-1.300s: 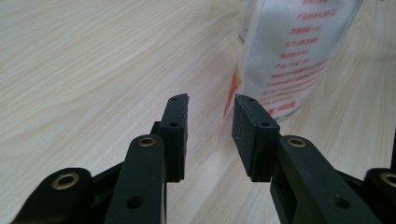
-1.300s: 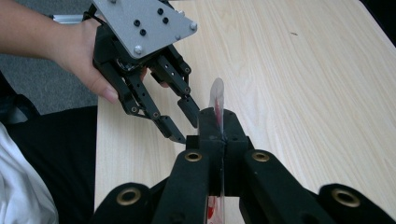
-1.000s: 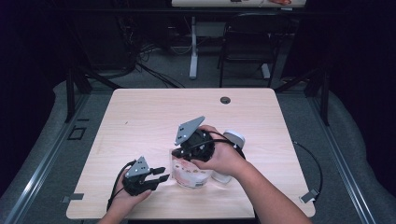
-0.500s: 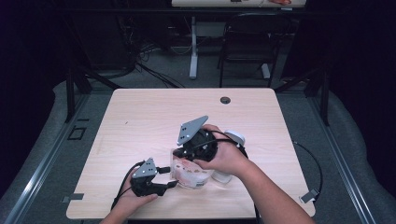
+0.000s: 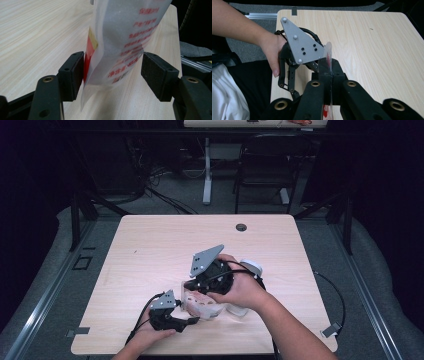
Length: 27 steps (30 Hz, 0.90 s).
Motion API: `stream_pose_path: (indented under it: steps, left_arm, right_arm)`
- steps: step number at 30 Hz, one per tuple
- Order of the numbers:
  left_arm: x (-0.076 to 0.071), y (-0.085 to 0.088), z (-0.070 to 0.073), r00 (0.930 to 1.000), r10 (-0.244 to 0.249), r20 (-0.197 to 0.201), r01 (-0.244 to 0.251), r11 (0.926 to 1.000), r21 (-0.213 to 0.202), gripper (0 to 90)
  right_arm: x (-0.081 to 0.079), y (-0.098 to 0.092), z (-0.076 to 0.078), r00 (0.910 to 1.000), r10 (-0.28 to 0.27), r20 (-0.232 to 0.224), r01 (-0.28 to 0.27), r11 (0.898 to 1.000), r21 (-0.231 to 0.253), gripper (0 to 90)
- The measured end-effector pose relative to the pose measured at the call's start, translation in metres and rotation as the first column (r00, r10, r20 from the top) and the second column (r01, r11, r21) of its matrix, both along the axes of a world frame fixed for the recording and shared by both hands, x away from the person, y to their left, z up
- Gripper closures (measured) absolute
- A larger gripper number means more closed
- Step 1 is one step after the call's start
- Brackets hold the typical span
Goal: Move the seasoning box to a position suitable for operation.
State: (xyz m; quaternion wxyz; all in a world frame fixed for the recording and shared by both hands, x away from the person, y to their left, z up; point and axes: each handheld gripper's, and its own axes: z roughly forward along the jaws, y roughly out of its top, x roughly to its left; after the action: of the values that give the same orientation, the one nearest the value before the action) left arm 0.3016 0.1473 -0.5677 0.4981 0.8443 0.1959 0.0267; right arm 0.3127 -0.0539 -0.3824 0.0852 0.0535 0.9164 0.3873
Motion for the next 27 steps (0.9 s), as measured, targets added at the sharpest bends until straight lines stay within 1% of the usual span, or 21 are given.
stream_pose_path:
  steps: [2, 4, 7, 9, 10, 12, 14, 17, 19, 20, 22, 24, 25, 27]
  left_arm:
    - [0.0, 0.0, 0.0, 1.0, -0.002, -0.003, 0.002, 1.0, 0.0, 36.1]
    - [-0.001, 0.0, 0.001, 1.0, -0.004, 0.005, 0.004, 1.0, 0.004, 36.9]
    - [-0.002, -0.001, 0.003, 0.9998, -0.006, 0.017, 0.006, 0.9994, 0.033, 43.2]
    - [-0.003, -0.001, 0.004, 0.9996, -0.009, 0.025, 0.008, 0.9993, 0.037, 47.6]
    - [-0.004, -0.001, 0.006, 0.9996, -0.009, 0.026, 0.008, 0.9988, 0.048, 48.5]
    - [-0.004, -0.001, 0.006, 0.9998, -0.016, 0.015, 0.015, 0.9988, 0.047, 49.5]
    - [-0.005, -0.001, 0.008, 0.9995, -0.023, 0.02, 0.022, 0.9981, 0.057, 50.7]
    - [-0.006, 0.0, 0.011, 0.9993, -0.035, 0.014, 0.034, 0.9973, 0.065, 53.0]
    - [-0.007, 0.002, 0.014, 0.9991, -0.035, 0.024, 0.033, 0.9957, 0.087, 54.5]
    - [-0.007, 0.002, 0.015, 0.9991, -0.033, 0.028, 0.031, 0.9957, 0.088, 55.1]
    - [-0.008, 0.003, 0.019, 0.9988, -0.03, 0.039, 0.026, 0.9943, 0.103, 56.4]
    - [-0.009, 0.004, 0.021, 0.9989, -0.029, 0.038, 0.025, 0.9934, 0.112, 57.8]
    - [-0.01, 0.005, 0.023, 0.9989, -0.03, 0.035, 0.025, 0.9928, 0.117, 58.3]
    - [-0.011, 0.006, 0.025, 0.9992, -0.03, 0.025, 0.027, 0.9914, 0.128, 59.3]
  right_arm:
    - [0.0, 0.0, 0.0, 1.0, -0.001, 0.0, 0.001, 1.0, 0.002, 90.0]
    - [0.0, 0.0, 0.0, 1.0, 0.002, -0.002, -0.002, 1.0, 0.005, 90.0]
    - [0.0, 0.001, -0.001, 1.0, 0.002, -0.002, -0.002, 1.0, 0.008, 90.0]
    - [0.0, 0.0, 0.0, 1.0, 0.0, 0.003, 0.0, 1.0, 0.009, 90.0]
    - [0.0, 0.0, 0.0, 1.0, -0.001, 0.002, 0.001, 1.0, 0.01, 90.0]
    - [0.0, -0.001, 0.001, 1.0, 0.003, 0.002, -0.003, 1.0, 0.007, 90.0]
    - [0.0, -0.001, 0.001, 1.0, 0.003, 0.003, -0.003, 1.0, 0.009, 90.0]
    - [-0.001, -0.003, 0.002, 1.0, 0.004, 0.004, -0.004, 1.0, 0.01, 90.0]
    - [-0.002, -0.004, 0.002, 1.0, 0.002, 0.003, -0.002, 1.0, 0.017, 90.0]
    - [-0.002, -0.005, 0.003, 1.0, 0.002, 0.003, -0.002, 1.0, 0.024, 90.0]
    - [-0.002, -0.007, 0.004, 1.0, 0.0, 0.005, -0.001, 0.999, 0.032, 90.0]
    - [-0.002, -0.008, 0.004, 1.0, -0.004, 0.005, 0.004, 0.999, 0.04, 90.0]
    - [-0.001, -0.01, 0.005, 1.0, -0.003, 0.007, 0.002, 0.999, 0.036, 90.0]
    - [0.0, -0.011, 0.005, 1.0, -0.005, 0.001, 0.005, 0.999, 0.042, 90.0]
